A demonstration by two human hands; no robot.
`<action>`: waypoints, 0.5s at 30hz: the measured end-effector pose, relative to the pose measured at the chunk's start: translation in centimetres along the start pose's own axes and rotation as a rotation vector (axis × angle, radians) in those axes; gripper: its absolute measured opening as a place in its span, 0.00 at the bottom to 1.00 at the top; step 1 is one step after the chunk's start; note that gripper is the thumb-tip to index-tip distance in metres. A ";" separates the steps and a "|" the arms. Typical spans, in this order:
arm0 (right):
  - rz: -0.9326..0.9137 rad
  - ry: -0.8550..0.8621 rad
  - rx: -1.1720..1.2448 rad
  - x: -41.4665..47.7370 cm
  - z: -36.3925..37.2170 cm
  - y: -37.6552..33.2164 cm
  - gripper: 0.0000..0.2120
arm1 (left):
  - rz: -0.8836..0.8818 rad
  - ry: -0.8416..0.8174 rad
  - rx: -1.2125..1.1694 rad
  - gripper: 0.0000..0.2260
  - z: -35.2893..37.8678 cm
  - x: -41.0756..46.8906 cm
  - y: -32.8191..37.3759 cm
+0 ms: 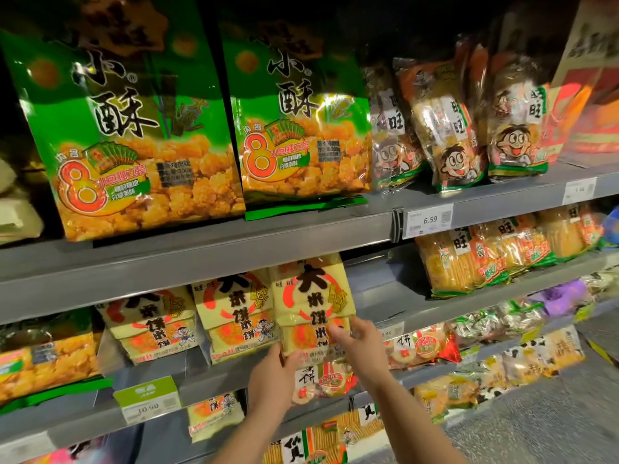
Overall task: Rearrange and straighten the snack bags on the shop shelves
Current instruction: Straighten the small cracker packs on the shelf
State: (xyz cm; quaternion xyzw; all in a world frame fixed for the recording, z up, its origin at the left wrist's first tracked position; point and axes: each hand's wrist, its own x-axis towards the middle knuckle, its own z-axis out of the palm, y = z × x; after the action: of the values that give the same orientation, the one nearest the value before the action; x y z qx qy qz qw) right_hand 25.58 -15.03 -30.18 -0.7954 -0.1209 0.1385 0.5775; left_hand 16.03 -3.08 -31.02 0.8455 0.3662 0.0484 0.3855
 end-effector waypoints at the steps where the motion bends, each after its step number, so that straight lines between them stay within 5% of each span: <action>1: 0.011 0.019 -0.017 0.4 0.2 -0.4 0.13 | 0.005 0.021 0.002 0.19 -0.3 0.3 0.3; 5: 0.069 0.084 0.026 1.4 1.2 -0.4 0.27 | 0.002 0.044 0.018 0.24 -0.6 0.4 1.2; 12: 0.107 0.311 -0.006 1.5 1.8 -1.1 0.14 | 0.129 0.155 -0.059 0.24 0.8 -3.0 0.8; 15: 0.047 0.299 0.058 1.2 2.0 -1.8 0.10 | 0.268 0.057 0.011 0.21 1.1 -3.3 1.2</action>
State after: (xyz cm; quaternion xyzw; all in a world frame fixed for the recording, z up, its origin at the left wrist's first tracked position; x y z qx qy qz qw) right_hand 25.96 -12.31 -29.11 -0.7928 -0.0108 0.0353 0.6084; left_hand 14.73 -6.42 -30.29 0.8874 0.2608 0.1213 0.3604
